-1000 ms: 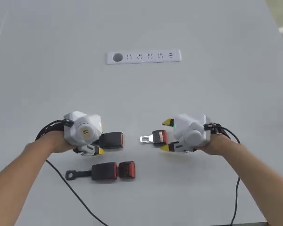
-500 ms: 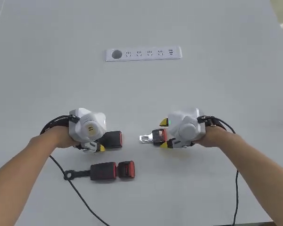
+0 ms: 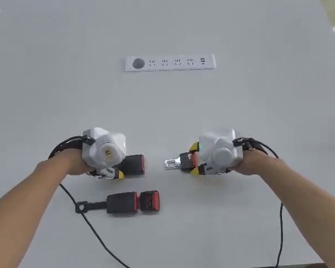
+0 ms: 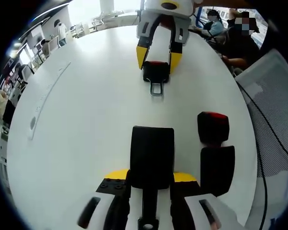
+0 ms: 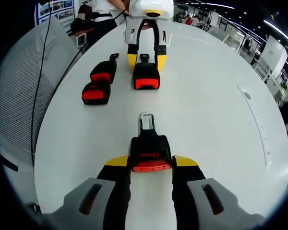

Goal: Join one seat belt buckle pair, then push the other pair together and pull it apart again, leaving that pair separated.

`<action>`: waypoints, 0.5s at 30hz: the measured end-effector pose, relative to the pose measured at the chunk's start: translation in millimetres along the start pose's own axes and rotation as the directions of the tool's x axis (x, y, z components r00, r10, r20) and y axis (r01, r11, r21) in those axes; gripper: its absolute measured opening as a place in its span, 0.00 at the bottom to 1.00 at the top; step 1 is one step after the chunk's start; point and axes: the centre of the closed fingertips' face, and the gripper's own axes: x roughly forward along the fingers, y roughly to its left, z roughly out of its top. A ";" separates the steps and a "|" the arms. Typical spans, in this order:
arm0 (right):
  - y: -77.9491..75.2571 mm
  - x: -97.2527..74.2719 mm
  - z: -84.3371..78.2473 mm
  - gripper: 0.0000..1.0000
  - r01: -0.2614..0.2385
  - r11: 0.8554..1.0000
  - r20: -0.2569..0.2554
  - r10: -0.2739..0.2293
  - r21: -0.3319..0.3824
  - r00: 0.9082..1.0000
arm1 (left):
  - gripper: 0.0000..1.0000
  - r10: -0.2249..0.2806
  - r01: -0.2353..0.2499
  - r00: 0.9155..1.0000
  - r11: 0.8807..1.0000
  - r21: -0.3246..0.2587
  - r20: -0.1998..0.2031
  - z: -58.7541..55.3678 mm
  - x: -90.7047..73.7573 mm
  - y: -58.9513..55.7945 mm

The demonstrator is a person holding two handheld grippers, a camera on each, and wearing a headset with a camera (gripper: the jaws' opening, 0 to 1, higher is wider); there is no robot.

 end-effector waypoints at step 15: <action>-0.4 1.6 -1.1 0.31 0.005 1.000 -0.005 -0.005 0.015 1.000 | 0.32 0.001 -0.001 1.000 1.000 -0.007 0.003 -0.7 0.5 -0.2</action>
